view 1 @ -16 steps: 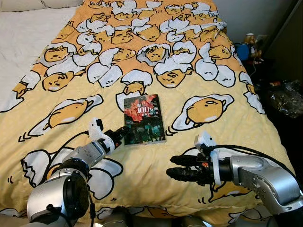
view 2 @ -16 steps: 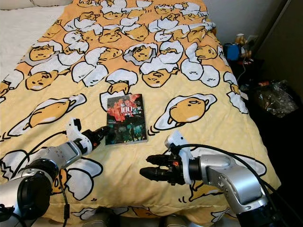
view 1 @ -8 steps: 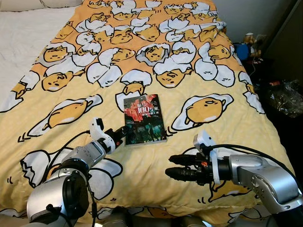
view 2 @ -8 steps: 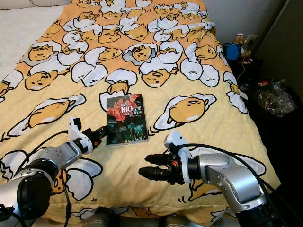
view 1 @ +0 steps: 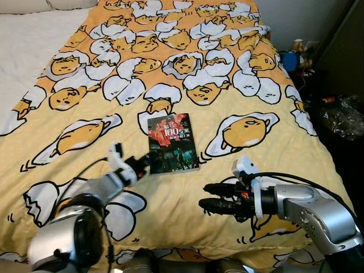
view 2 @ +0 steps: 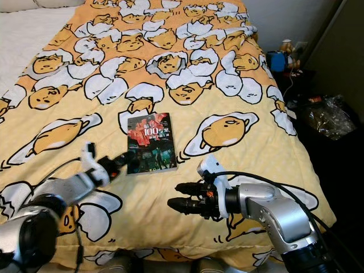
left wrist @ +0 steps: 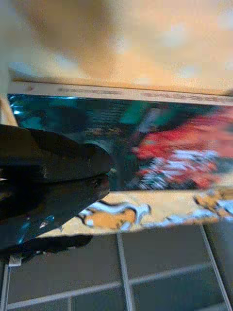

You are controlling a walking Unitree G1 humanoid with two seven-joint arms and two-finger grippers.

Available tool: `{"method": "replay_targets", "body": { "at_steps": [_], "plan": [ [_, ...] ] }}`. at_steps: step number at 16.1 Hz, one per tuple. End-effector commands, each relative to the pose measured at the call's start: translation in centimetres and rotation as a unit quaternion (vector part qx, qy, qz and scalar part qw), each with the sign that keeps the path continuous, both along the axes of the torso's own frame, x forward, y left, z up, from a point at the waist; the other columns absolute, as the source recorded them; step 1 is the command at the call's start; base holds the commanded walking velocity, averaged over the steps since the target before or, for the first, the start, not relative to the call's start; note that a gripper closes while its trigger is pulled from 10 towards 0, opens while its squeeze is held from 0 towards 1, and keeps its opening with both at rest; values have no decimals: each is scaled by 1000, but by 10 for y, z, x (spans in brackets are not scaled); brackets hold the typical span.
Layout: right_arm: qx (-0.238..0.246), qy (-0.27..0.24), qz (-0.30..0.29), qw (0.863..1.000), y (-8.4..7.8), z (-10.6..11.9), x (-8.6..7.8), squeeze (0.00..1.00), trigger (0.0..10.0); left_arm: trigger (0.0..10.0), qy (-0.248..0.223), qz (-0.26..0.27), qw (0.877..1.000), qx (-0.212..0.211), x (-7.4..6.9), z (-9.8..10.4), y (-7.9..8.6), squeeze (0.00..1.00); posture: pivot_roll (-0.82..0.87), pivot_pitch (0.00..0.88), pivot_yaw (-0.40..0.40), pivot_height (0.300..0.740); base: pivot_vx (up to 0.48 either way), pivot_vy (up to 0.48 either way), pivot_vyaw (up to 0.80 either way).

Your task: Clean up the room

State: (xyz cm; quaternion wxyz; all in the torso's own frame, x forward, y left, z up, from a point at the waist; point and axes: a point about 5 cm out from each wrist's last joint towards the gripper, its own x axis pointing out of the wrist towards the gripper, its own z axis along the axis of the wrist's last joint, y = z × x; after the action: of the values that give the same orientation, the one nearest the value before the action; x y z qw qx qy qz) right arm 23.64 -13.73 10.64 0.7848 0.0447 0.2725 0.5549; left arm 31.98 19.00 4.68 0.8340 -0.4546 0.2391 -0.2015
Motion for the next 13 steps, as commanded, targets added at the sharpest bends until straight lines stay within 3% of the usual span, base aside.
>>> {"method": "replay_targets", "body": {
  "at_steps": [1, 3, 4, 5, 6, 7, 9, 13],
  "plan": [
    [-2, -8, -11, 1000, -4, 1, 2, 0, 10000, 0, -14, -31, 999, 11, -4, 3, 9, 0, -189, 112, 59, 740, 0, 0, 0],
    [-2, -8, -14, 1000, -3, 0, 1, 0, 10000, 0, -8, -66, 997, 43, -12, -1, 19, 0, -185, 114, 61, 740, 0, 0, 0],
    [-1, -8, -15, 1000, -2, -1, 1, 0, 10000, 0, 7, -59, 995, 84, -15, -6, 27, 0, -180, 116, 60, 740, 0, 0, 0],
    [0, -8, -14, 1000, -1, -1, 1, 0, 10000, 10000, 25, -50, 994, 97, -16, -9, 31, 0, -179, 116, 57, 740, 0, 0, 0],
    [0, -7, -14, 1000, -1, -2, 1, 0, 10000, 10000, 32, -48, 994, 91, -17, -9, 31, 0, -179, 116, 57, 740, 0, 0, 0],
    [0, -8, -13, 1000, 0, -2, 2, 0, 10000, 10000, 24, -58, 996, 68, -16, -6, 28, 1000, -181, 117, 57, 740, 0, 0, 0],
    [0, -8, -10, 1000, 0, -1, 2, 0, 10000, 10000, 23, -45, 998, 31, -12, -1, 23, 1000, -185, 117, 55, 740, 0, 0, 0],
    [-1, -8, -7, 1000, 1, -1, 2, 0, 10000, 10000, 43, -63, 996, 44, -12, -2, 19, 1000, -183, 119, 56, 740, 0, 0, 0]
  ]
}}
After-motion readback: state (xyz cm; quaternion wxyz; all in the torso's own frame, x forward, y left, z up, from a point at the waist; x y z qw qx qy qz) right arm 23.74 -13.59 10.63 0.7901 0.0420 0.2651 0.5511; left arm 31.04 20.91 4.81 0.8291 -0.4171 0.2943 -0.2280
